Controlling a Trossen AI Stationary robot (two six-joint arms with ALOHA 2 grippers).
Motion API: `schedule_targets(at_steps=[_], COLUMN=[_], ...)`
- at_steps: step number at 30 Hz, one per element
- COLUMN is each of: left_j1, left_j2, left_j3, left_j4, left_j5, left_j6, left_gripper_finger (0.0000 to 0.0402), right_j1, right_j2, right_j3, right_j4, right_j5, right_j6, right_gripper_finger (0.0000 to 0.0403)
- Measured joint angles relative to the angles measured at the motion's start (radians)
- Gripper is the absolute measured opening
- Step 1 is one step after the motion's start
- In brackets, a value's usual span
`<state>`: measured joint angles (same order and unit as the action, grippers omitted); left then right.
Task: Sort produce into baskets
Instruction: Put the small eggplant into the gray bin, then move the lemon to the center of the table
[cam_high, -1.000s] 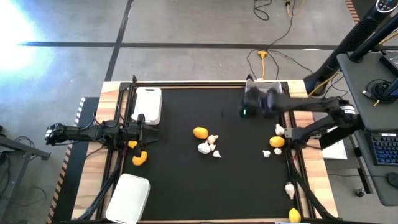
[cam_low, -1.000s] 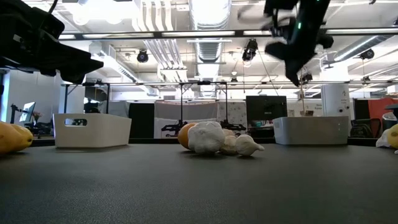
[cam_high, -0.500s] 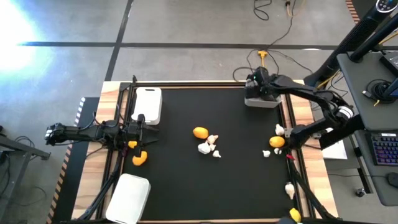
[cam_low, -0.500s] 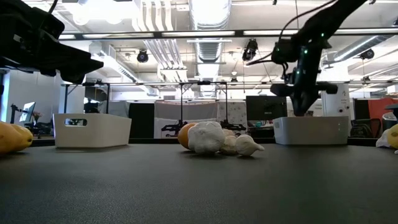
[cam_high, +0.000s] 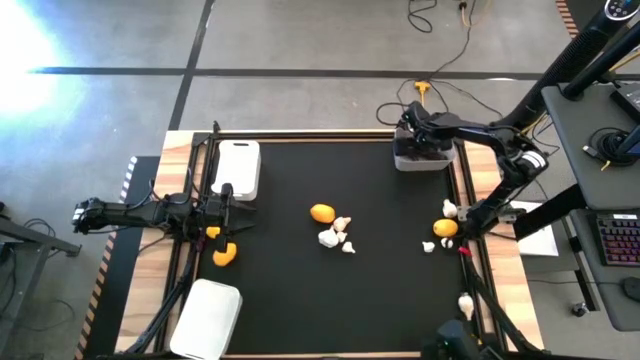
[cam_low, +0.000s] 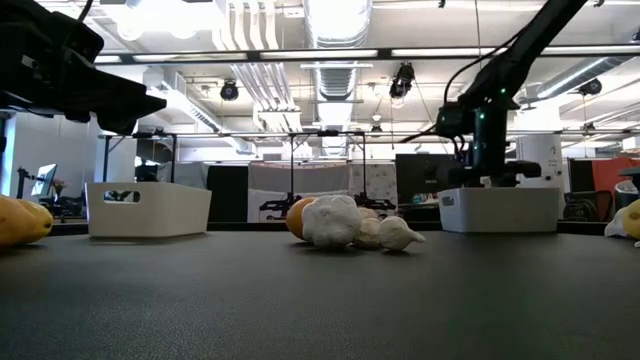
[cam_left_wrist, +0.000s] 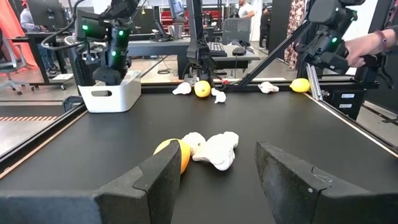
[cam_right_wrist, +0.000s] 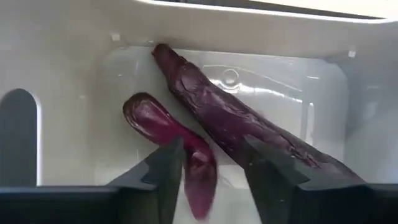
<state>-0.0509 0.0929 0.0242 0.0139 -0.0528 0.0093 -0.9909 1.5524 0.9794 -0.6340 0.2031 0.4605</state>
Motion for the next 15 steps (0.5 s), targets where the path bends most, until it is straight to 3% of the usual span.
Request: schedule_targets(at_steps=[5, 8, 12, 15], left_j1=[0.000, 0.000, 0.000, 0.000], left_j2=[0.000, 0.000, 0.000, 0.000], left_j3=[0.000, 0.000, 0.000, 0.000], left_j4=[0.000, 0.000, 0.000, 0.000], left_j5=[0.000, 0.000, 0.000, 0.000], left_j6=[0.000, 0.000, 0.000, 0.000], left_gripper_finger=[0.0190, 0.0190, 0.0190, 0.0190], right_j1=[0.022, 0.091, 0.267, 0.472], right_j2=[-0.059, -0.144, -0.281, -0.356], right_j3=[0.028, 0.041, 0.038, 0.032], right_j4=[-0.010, -0.047, -0.149, -0.292], right_j5=[0.008, 0.008, 0.007, 0.007], right_j6=[-0.013, -0.031, -0.008, 0.095], right_gripper_finger=[0.0221, 0.0242, 0.0259, 0.0263])
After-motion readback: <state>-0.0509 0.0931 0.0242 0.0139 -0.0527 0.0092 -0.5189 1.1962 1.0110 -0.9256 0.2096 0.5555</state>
